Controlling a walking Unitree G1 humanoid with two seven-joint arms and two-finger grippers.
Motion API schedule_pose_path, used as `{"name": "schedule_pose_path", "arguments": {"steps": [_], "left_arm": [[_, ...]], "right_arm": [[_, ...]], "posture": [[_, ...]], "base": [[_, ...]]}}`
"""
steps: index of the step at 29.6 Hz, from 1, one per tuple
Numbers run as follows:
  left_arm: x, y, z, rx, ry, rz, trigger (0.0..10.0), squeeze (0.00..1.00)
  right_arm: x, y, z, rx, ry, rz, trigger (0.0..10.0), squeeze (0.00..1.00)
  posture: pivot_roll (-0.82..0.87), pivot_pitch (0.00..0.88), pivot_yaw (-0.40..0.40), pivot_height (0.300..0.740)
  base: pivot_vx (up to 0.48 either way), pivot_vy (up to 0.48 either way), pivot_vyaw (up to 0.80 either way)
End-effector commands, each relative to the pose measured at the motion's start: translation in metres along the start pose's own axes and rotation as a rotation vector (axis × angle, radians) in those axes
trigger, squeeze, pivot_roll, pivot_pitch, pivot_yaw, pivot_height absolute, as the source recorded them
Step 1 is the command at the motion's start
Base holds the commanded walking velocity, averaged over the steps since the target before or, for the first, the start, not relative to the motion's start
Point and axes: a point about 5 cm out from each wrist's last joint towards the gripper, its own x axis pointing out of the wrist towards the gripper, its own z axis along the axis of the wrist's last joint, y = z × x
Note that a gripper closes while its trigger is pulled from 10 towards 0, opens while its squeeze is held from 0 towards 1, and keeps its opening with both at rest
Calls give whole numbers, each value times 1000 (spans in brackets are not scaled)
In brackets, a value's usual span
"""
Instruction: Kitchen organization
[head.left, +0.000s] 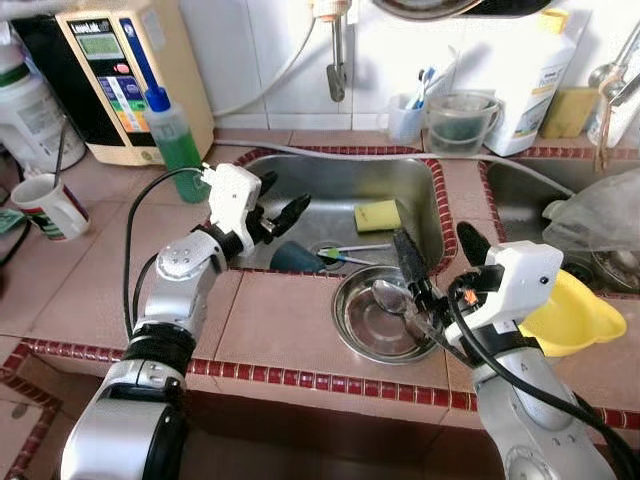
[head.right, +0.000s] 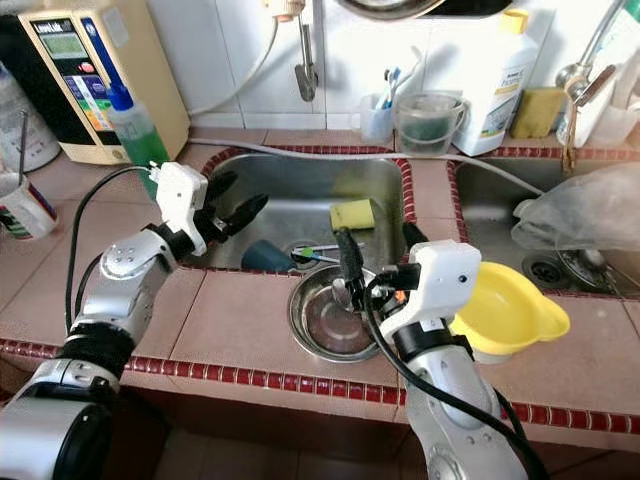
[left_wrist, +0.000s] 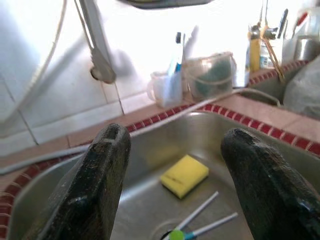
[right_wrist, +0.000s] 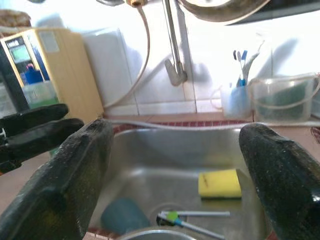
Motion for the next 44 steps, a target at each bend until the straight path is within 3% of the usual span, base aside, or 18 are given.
{"name": "schedule_pose_path", "arguments": {"steps": [1, 18, 32, 44], "left_arm": [[-1, 2, 4, -10, -14, 17, 10000, 0], [-4, -11, 7, -47, -33, 46, 10000, 0], [-21, -27, 4, -98, -63, 190, 10000, 0], [-26, -28, 11, -126, -99, 246, 10000, 0]], "right_arm": [[3, 0, 1, -1, -18, 1, 10000, 0], [18, -4, 2, -41, -88, -60, 10000, 0], [47, -32, -7, -226, -128, -234, 10000, 0], [55, -30, -14, -250, -132, -185, 10000, 0]], "posture": [[-194, 0, 134, 740], [-190, 0, 129, 740], [-125, 9, 67, 740], [-110, 0, 31, 740]], "base": [[0, 0, 0], [0, 0, 0], [0, 0, 0], [0, -140, 0]]}}
